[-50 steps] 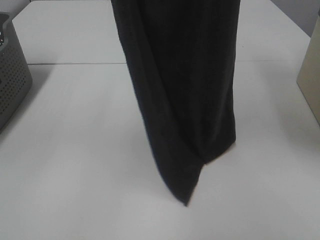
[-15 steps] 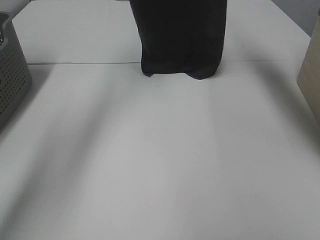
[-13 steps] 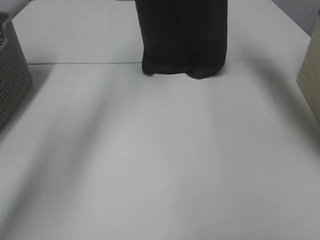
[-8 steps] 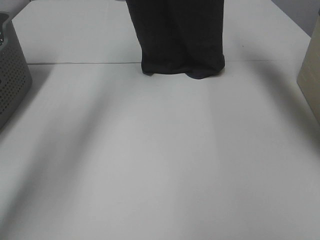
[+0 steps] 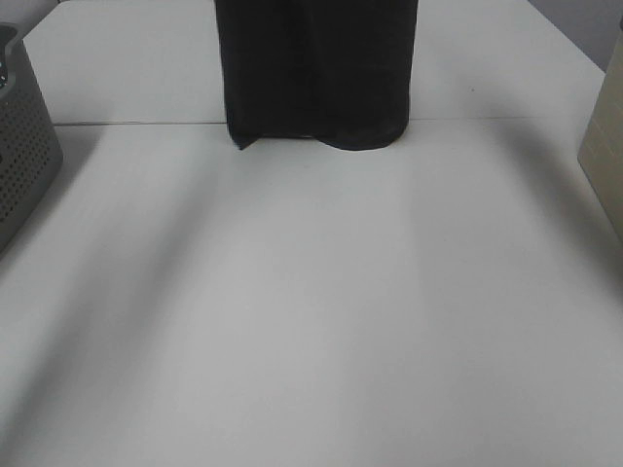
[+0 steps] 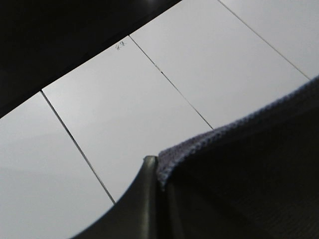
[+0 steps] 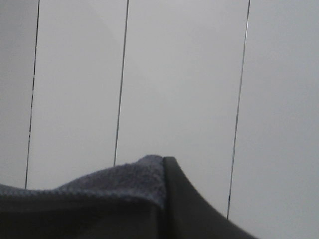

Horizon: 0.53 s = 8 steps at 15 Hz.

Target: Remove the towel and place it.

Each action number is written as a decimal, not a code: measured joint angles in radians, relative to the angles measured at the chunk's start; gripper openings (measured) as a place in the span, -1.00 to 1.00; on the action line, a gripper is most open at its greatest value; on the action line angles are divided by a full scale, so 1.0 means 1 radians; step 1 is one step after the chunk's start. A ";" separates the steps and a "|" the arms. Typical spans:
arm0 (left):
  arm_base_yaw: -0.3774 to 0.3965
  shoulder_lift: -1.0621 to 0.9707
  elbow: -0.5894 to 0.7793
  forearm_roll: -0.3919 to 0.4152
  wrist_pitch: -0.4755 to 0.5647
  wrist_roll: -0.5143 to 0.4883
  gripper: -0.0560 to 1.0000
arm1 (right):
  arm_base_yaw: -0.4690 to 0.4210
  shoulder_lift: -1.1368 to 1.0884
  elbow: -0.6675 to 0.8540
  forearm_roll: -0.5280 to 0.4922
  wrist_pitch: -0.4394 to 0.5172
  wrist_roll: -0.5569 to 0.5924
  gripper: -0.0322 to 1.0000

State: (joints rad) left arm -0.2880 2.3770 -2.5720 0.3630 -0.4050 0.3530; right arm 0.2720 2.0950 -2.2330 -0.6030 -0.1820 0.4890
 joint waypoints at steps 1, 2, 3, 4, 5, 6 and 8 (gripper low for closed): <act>0.000 0.000 -0.006 0.001 -0.001 0.000 -0.89 | 0.000 0.000 0.000 0.002 -0.016 0.000 -0.93; 0.000 0.000 -0.006 0.001 0.001 0.000 -0.89 | 0.000 0.000 0.000 0.002 -0.020 0.000 -0.93; 0.000 0.000 -0.006 0.003 0.005 0.001 -0.89 | 0.000 0.000 0.000 0.002 -0.020 0.000 -0.93; 0.000 0.000 -0.006 0.008 0.007 0.001 -0.89 | 0.000 0.000 0.000 0.002 -0.020 0.000 -0.93; 0.000 0.000 -0.006 0.015 0.007 0.001 -0.89 | 0.000 0.000 0.000 0.002 -0.020 0.000 -0.93; 0.003 0.000 -0.007 0.023 0.007 0.001 -0.89 | 0.000 0.000 0.000 0.002 -0.020 0.000 -0.93; 0.024 0.000 -0.007 0.029 0.007 -0.001 -0.89 | 0.000 0.000 0.000 0.002 -0.024 -0.005 -0.93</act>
State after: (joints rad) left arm -0.2640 2.3770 -2.5790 0.3920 -0.3980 0.3520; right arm 0.2720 2.0950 -2.2330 -0.6010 -0.2060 0.4840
